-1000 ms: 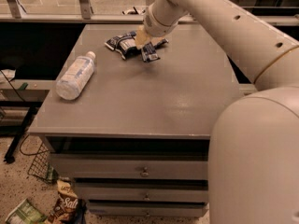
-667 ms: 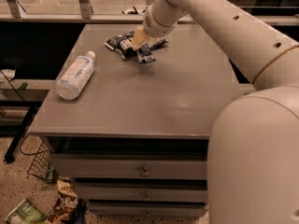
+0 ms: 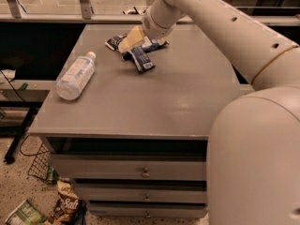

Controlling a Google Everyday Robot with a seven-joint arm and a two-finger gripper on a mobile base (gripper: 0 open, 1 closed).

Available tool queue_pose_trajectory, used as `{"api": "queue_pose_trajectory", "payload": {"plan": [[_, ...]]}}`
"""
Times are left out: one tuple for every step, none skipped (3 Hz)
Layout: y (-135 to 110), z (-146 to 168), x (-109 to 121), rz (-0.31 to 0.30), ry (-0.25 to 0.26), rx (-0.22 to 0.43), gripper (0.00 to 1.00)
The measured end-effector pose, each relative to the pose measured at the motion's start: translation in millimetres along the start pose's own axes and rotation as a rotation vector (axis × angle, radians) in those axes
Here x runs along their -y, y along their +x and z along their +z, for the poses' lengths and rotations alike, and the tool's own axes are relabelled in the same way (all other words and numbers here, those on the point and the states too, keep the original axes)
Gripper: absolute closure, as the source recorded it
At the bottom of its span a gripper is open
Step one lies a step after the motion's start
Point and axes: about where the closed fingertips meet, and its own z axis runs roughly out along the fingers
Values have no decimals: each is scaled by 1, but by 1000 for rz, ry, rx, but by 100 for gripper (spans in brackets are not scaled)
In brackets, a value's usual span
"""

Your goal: Move rxbar blueberry near blue chip bag

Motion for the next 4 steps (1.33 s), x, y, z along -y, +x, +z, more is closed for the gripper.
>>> {"api": "queue_pose_trajectory", "payload": {"plan": [[0,-2,-2,-8,-5,8,0],[13,-26,33,45,55,49,0],[35,-60,91,161,142,119,0],[58,-90,153,303,224,187,0]]}}
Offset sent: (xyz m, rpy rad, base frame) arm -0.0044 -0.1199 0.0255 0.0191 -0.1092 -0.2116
